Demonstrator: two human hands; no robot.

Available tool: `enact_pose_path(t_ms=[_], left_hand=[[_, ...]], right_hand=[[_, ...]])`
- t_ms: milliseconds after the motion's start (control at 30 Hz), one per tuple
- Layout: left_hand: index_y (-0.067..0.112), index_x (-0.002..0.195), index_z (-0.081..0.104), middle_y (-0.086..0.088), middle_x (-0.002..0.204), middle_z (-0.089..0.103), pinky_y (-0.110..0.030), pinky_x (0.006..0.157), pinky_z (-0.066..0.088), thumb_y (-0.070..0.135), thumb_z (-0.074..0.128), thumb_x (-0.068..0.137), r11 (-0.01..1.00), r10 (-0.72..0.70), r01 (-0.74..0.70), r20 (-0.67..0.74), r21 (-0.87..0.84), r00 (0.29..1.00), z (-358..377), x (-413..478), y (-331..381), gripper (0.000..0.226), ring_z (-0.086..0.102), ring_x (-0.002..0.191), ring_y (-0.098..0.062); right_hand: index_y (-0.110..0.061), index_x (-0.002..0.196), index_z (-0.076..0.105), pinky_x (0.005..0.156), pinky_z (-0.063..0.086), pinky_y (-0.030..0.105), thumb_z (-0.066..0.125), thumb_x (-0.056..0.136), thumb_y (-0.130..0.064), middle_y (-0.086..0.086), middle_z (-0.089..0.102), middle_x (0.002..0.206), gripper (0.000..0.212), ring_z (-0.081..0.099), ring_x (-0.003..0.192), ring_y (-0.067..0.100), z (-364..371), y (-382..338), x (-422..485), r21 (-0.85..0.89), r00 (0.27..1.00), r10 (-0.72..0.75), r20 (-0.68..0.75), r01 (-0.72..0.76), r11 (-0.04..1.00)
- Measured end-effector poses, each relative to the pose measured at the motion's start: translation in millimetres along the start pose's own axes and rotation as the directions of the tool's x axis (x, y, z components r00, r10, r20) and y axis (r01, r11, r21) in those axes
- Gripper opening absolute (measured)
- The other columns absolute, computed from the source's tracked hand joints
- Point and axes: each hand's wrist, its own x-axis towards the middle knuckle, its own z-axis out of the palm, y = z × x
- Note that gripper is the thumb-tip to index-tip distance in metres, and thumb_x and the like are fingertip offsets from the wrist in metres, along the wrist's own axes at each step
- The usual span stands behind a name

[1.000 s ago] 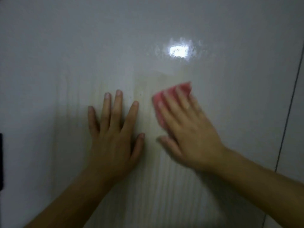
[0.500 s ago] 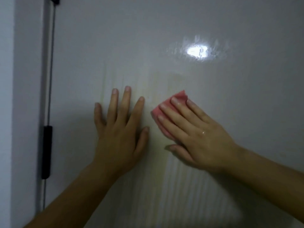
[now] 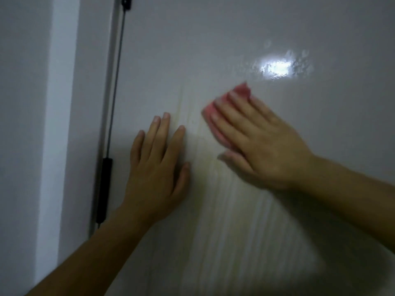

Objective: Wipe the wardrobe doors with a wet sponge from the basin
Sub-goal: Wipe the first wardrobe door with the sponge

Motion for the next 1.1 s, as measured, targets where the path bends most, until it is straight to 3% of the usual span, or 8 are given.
enact_pose_path(t_ms=[100,267,500,633,700,900,1033,1100], left_hand=[[0.004,0.158,0.029,-0.023,0.168,0.014,-0.060,0.124,0.012,0.035,0.042,0.099,0.996,-0.086,0.084,-0.039,-0.030,0.996,4,-9,-9,0.068,0.007,0.157,-0.035],[0.013,0.161,0.011,-0.020,0.170,0.002,-0.053,0.127,0.006,0.036,0.041,0.101,0.984,-0.169,0.168,-0.013,-0.053,0.985,11,-50,-21,0.072,0.000,0.158,-0.035],[0.012,0.161,0.016,-0.016,0.170,0.004,-0.041,0.128,0.004,0.036,0.044,0.100,0.965,-0.243,0.240,-0.024,-0.102,0.970,10,-75,-26,0.071,0.002,0.158,-0.032],[0.006,0.159,0.019,-0.018,0.169,0.008,-0.042,0.128,0.009,0.032,0.047,0.099,0.964,-0.245,0.242,-0.019,-0.107,0.969,10,-100,-28,0.071,0.007,0.158,-0.035],[0.005,0.160,0.018,-0.017,0.170,0.007,-0.042,0.128,0.010,0.032,0.046,0.100,0.960,-0.255,0.253,0.002,-0.117,0.967,9,-112,-28,0.071,0.008,0.158,-0.035],[0.014,0.162,0.007,-0.005,0.172,-0.004,-0.034,0.128,0.005,0.037,0.044,0.101,0.936,-0.322,0.329,0.071,-0.124,0.944,8,-143,-21,0.075,0.003,0.159,-0.028],[0.005,0.161,0.013,-0.008,0.172,0.000,-0.034,0.128,0.006,0.036,0.041,0.104,0.913,-0.351,0.360,0.085,-0.189,0.933,10,-155,-22,0.071,0.005,0.159,-0.027],[0.002,0.160,0.015,-0.011,0.171,0.003,-0.035,0.129,0.008,0.035,0.043,0.103,0.903,-0.360,0.373,0.099,-0.213,0.928,10,-161,-24,0.072,0.007,0.159,-0.027]], right_hand=[[-0.009,0.163,0.007,0.127,0.006,0.053,0.022,0.105,-0.056,0.016,0.003,0.170,0.076,-0.002,0.158,0.035,-6,-1,34,0.015,0.989,0.140,-0.039,-0.140,0.990],[-0.009,0.161,0.022,0.126,0.014,0.053,0.038,0.104,-0.051,0.015,0.019,0.168,0.073,0.011,0.157,0.036,18,-58,24,0.066,0.972,-0.235,0.007,0.234,0.970],[-0.009,0.163,0.009,0.127,0.006,0.053,0.023,0.105,-0.054,0.016,0.007,0.170,0.075,0.001,0.157,0.036,4,-42,88,0.033,0.996,0.054,-0.069,-0.051,0.998],[-0.010,0.162,0.020,0.126,0.013,0.053,0.037,0.104,-0.049,0.013,0.021,0.168,0.072,0.010,0.157,0.036,26,-95,49,0.073,0.965,-0.261,-0.015,0.261,0.963],[-0.011,0.162,0.023,0.127,0.015,0.050,0.037,0.106,-0.047,0.012,0.023,0.168,0.067,0.013,0.157,0.034,27,-96,47,0.067,0.948,-0.317,-0.030,0.319,0.945],[-0.009,0.163,0.013,0.126,0.009,0.053,0.026,0.106,-0.046,0.016,0.014,0.169,0.069,0.006,0.157,0.038,17,-94,99,0.044,0.997,-0.048,-0.066,0.051,0.998],[-0.010,0.161,0.022,0.126,0.012,0.053,0.032,0.107,-0.042,0.013,0.024,0.167,0.064,0.013,0.156,0.036,41,-144,52,0.091,0.942,-0.336,0.007,0.334,0.938],[-0.011,0.161,0.026,0.126,0.016,0.051,0.031,0.109,-0.040,0.011,0.027,0.166,0.059,0.017,0.156,0.033,42,-142,42,0.111,0.927,-0.374,-0.014,0.374,0.921]])
